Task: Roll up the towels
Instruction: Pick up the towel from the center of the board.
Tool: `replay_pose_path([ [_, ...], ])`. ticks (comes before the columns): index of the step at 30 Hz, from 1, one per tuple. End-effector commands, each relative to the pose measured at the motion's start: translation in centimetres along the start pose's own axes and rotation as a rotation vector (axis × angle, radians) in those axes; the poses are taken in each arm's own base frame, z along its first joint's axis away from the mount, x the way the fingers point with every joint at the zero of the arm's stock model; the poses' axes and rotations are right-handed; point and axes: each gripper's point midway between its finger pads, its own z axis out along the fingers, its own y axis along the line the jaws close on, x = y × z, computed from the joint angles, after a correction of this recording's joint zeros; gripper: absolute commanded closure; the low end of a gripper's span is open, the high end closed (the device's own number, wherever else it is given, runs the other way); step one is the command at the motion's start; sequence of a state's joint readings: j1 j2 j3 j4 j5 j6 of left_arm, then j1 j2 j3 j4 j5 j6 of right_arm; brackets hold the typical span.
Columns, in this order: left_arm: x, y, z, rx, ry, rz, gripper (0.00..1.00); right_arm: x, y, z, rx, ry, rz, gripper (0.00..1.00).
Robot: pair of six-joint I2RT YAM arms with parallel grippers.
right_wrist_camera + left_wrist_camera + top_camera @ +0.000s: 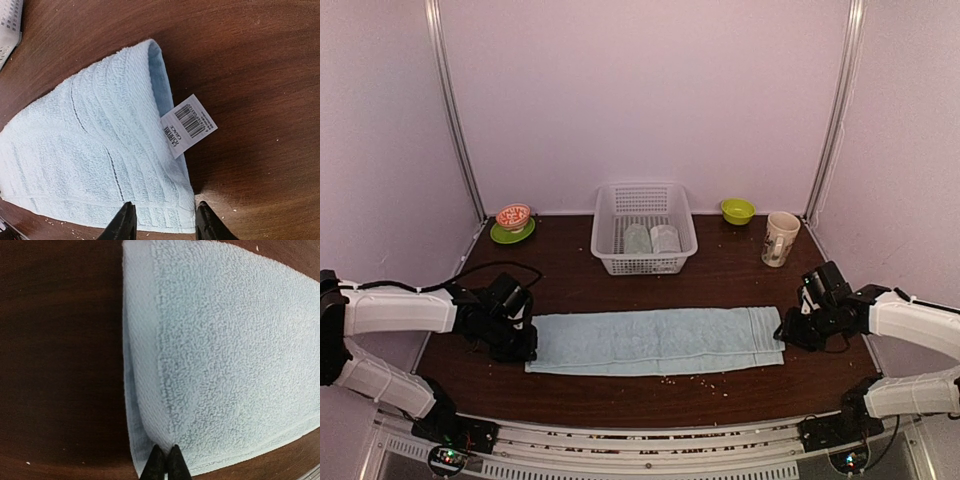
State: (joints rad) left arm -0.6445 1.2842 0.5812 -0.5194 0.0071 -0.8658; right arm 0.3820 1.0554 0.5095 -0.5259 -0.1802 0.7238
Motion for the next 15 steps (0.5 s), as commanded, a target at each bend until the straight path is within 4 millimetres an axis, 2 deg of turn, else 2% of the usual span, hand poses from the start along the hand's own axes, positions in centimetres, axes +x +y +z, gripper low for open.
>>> replay_pose_path([
  [1, -0.3, -0.6, -0.2, 0.026, -0.015, 0.007, 1.0, 0.3, -0.3, 0.7, 0.007, 0.002, 0.013, 0.6],
  [5, -0.5, -0.5, -0.7, 0.025, -0.03, 0.009, 1.0, 0.4, -0.7, 1.0, 0.017, -0.001, 0.026, 0.66],
  [12, -0.9, -0.7, -1.6, 0.031, -0.048, 0.015, 1.0, 0.7, -1.2, 1.8, 0.037, 0.01, 0.033, 0.68],
  [15, -1.1, -1.0, -2.0, 0.037, -0.054, 0.022, 1.0, 0.9, -1.3, 2.2, 0.045, 0.014, 0.036, 0.78],
])
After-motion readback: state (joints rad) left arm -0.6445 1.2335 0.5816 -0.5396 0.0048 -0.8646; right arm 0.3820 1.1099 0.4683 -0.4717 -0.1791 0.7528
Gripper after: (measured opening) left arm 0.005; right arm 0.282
